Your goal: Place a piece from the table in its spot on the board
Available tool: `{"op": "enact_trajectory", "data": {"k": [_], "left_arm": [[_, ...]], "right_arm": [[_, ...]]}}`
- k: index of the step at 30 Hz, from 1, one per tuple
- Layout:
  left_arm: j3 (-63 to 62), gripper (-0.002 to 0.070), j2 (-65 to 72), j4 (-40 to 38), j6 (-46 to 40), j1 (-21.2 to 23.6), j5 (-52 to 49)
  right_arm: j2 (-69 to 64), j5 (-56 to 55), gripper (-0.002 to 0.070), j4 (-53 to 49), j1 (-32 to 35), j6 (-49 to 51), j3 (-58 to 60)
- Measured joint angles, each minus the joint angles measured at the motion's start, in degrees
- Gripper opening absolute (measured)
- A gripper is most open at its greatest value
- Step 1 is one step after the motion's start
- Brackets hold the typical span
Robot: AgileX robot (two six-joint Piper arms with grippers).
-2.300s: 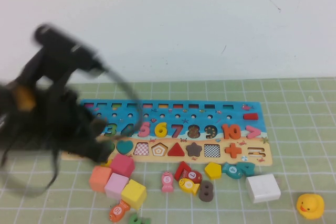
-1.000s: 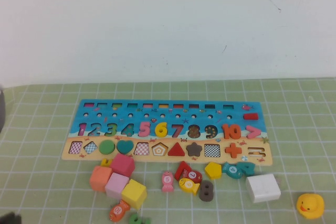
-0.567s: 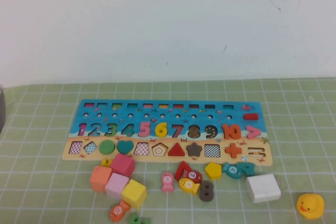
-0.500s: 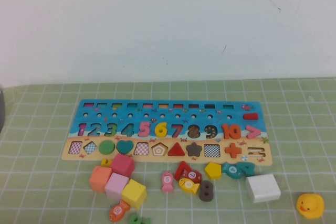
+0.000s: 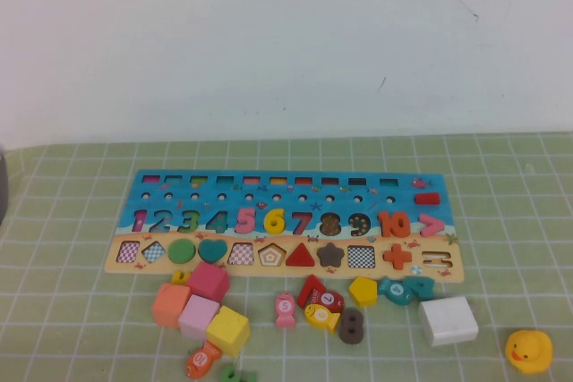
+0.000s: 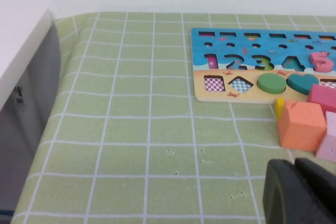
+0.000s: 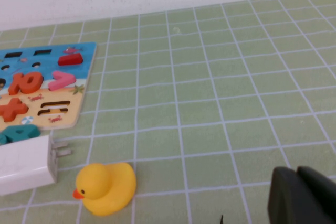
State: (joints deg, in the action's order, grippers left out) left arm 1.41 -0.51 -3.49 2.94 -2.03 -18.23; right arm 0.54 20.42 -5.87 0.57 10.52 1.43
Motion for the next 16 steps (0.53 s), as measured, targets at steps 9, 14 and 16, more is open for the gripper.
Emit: {"op": "enact_trajectory", "data": {"k": [9,14,16], "left_arm": [[-0.1,-0.0001,0.0,-0.2,0.0,0.0,-0.4],[-0.1,-0.0001,0.0,-0.2,0.0,0.0,-0.4],[-0.1,-0.0001,0.0,-0.2,-0.1,0.0,-0.4]], "right_arm": [[0.0,0.0,-0.0001,0.0,0.0,0.0,0.0],[0.0,0.0,-0.0001,0.0,0.0,0.0,0.0],[0.0,0.0,-0.0001,0.0,0.0,0.0,0.0]]}}
